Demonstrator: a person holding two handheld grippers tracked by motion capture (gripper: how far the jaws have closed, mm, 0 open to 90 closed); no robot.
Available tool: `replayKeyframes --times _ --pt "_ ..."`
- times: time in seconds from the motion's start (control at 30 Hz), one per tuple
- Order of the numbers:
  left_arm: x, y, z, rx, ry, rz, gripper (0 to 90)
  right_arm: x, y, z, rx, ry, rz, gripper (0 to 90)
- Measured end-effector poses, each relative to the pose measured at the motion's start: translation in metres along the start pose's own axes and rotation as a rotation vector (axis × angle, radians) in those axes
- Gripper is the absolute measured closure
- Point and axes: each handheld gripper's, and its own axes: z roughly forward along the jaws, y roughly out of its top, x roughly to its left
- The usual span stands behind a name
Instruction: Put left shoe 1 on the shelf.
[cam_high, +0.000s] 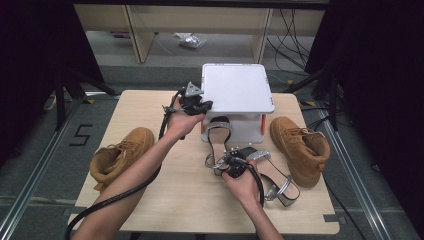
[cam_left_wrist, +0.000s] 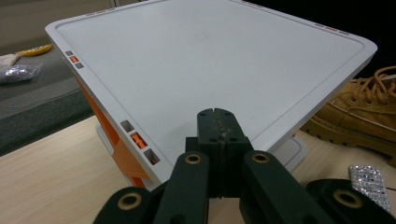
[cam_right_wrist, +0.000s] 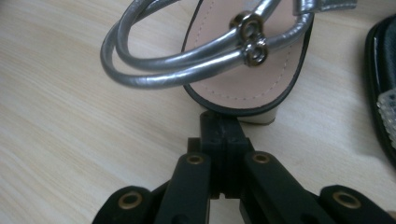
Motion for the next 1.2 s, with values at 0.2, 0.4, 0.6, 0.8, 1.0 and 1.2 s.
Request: replayKeyframes --times 0.2,0.4,0.6,0.8,1.0,1.2 --pt "-0.001 0.0 0.001 -0.005 -0.002 -0.005 89.9 0.0 0.003 0.002 -0.057 -0.006 0.001 90.0" --pt "-0.001 0.0 0.001 -0.003 -0.001 -0.004 89.9 -0.002 0.011 0.0 -0.089 -0.004 -0.007 90.0" --pt "-0.001 0.0 0.001 0.0 0.002 0.007 89.9 0.002 0.017 0.002 -0.081 0.027 0.032 90.0" --pt "-0.001 0.0 0.0 0.0 0.001 0.007 89.9 0.002 0.024 0.004 -0.109 0.02 0.021 90.0" --pt "-0.001 0.0 0.0 0.002 0.001 0.007 89.9 0.0 0.031 0.002 -0.114 -0.02 0.017 90.0" --pt "-0.001 0.001 0.001 0.003 0.001 0.009 89.9 -0.008 0.04 0.005 -0.134 -0.061 -0.006 90.0"
